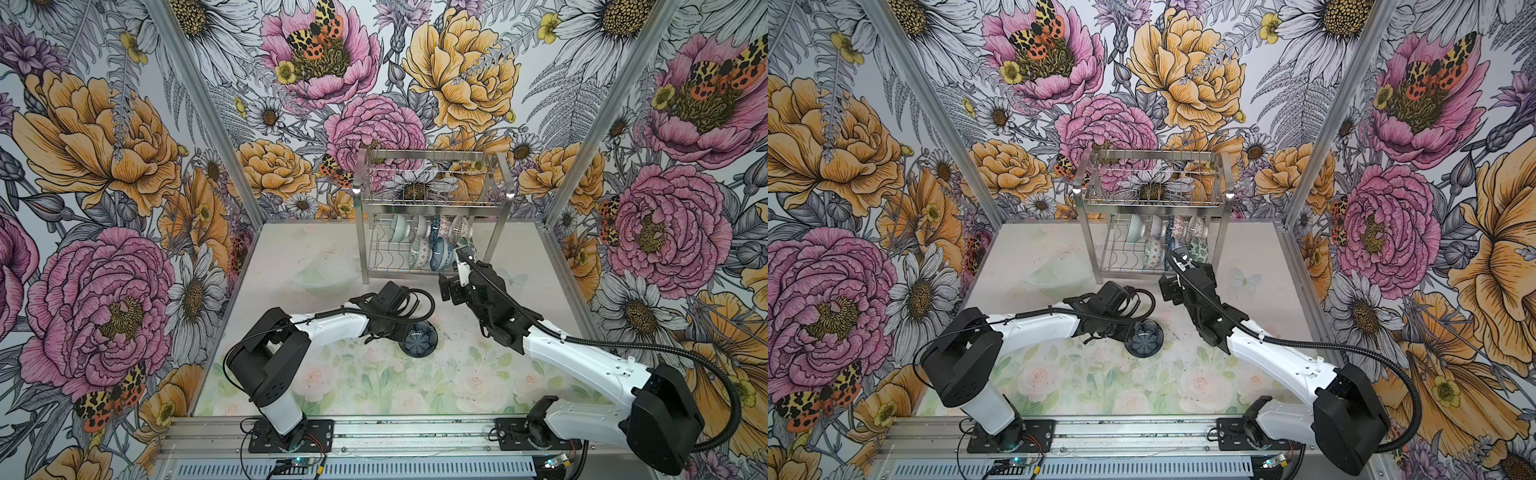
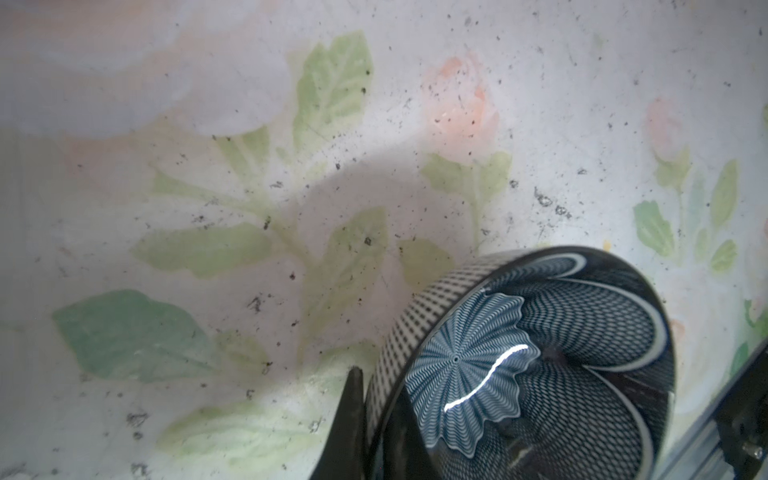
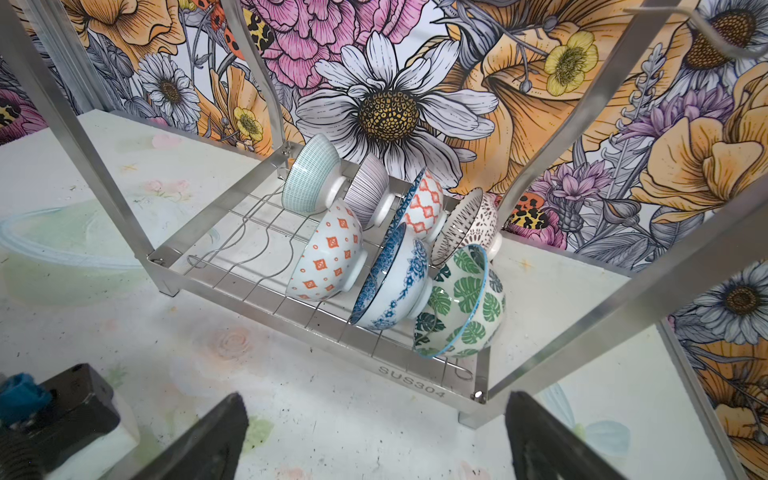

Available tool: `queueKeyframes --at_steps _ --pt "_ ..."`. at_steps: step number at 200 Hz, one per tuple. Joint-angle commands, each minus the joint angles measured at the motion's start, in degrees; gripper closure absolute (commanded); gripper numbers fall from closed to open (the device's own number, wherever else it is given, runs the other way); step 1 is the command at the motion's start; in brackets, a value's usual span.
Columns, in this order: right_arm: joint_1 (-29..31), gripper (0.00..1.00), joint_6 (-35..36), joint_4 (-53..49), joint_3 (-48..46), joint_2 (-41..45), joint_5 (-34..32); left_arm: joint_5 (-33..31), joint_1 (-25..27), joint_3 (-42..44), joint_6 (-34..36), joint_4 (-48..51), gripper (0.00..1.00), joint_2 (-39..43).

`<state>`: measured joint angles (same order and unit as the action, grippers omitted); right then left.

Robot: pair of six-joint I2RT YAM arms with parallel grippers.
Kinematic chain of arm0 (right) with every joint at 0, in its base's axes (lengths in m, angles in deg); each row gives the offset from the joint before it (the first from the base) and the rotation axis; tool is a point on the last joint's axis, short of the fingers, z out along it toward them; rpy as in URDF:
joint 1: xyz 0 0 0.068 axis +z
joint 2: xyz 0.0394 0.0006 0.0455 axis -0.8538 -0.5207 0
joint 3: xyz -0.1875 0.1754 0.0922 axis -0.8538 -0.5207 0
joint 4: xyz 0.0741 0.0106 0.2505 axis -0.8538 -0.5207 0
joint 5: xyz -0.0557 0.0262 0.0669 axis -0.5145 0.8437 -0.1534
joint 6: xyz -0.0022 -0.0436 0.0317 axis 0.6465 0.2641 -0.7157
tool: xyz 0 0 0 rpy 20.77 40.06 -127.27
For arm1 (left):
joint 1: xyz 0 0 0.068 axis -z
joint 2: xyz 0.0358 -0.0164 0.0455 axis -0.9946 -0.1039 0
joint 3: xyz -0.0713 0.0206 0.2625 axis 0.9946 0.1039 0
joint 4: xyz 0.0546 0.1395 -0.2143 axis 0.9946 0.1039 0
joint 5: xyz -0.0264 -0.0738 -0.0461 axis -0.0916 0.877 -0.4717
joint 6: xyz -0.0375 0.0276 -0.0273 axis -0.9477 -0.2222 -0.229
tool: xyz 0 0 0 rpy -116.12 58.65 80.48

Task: Load the bowls into the dish rack
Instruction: 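Grasp and lift the dark blue bowl with left gripper toward right gripper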

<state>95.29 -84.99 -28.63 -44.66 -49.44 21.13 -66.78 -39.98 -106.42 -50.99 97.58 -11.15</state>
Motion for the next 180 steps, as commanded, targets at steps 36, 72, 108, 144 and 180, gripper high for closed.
queueKeyframes --at_steps 36,72,108,144,180 --pt "-0.3 0.0 -1.8 -1.6 1.4 2.3 1.7 -9.6 -2.9 -0.3 2.2 2.9 1.0 13.8" --pt "0.0 0.0 -2.4 -1.2 1.9 4.0 5.7 -19.6 -4.5 -1.7 2.8 -2.3 1.0 23.0" --pt "1.2 0.0 -2.8 -1.5 5.1 5.0 10.6 -25.5 -5.1 -4.2 5.4 -9.2 1.0 25.0" --pt "1.3 0.0 -6.1 1.9 5.5 7.4 18.6 -26.1 -5.2 -6.0 7.9 -13.0 1.0 24.2" --pt "1.4 0.01 -8.9 3.6 7.5 5.8 23.1 -24.0 -5.6 -7.5 8.4 -15.3 1.0 22.8"
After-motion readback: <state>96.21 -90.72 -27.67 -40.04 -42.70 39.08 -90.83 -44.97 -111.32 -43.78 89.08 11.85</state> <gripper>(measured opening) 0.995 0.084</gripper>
